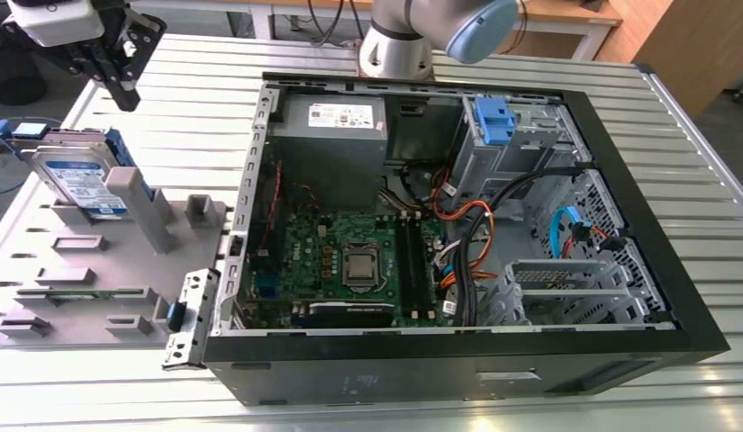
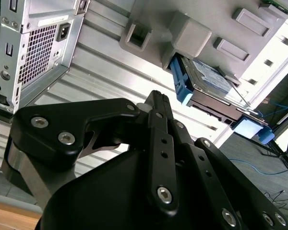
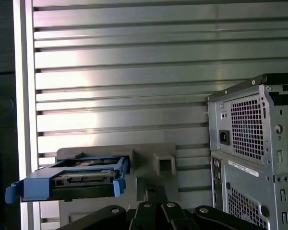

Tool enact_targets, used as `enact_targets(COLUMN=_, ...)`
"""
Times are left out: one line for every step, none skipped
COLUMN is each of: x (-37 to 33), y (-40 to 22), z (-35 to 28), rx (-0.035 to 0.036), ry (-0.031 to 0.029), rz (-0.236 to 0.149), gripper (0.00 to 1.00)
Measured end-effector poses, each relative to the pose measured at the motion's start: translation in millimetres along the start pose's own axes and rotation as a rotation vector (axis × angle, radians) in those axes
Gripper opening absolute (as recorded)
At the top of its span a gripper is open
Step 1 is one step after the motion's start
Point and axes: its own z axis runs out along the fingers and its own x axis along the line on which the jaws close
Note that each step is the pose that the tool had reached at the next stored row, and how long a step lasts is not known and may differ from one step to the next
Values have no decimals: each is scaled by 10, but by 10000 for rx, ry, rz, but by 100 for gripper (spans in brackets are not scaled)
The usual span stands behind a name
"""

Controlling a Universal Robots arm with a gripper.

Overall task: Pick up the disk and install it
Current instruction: 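Reach for the disk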

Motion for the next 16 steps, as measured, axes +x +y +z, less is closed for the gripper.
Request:
enact_targets(x=0, y=0, z=0, rx=0, ry=1, rz=-1, gripper=11)
enact_targets(x=8, y=0, z=1, rx=1, ry=2, rz=0, gripper=11)
enact_targets(x=15, y=-1, z=3, rx=1, ry=1, rz=0, gripper=11)
enact_targets(x=15, y=-1, z=3, rx=1, ry=2, rz=0, gripper=11)
enact_targets(x=15, y=-1, z=3, rx=1, ry=2, rz=0, gripper=11)
enact_targets(x=15, y=-1, z=3, rx=1, ry=2, rz=0, gripper=11)
enact_targets(x=15, y=-1, z=4, rx=1, ry=1, rz=0, gripper=11)
enact_targets(x=15, y=-1, z=3, rx=1, ry=2, rz=0, gripper=11)
enact_targets(x=15, y=-1, z=3, rx=1, ry=2, rz=0, gripper=11)
enact_targets(x=17, y=-1, z=4, rx=1, ry=1, rz=0, gripper=11)
enact_targets(x=20, y=-2, z=5, rx=1, ry=1, rz=1, gripper=11)
enact_targets(x=23, y=-2, z=7, rx=0, ry=0, rz=1, gripper=11)
enact_targets(x=28, y=-2, z=10, rx=0, ry=0, rz=1, gripper=11)
enact_targets(x=35, y=-3, z=15, rx=1, ry=2, rz=1, gripper=11)
enact_targets(x=46, y=-4, z=20, rx=2, ry=3, rz=0, gripper=11)
enact_targets(x=60, y=-6, z=26, rx=2, ry=2, rz=1, gripper=11)
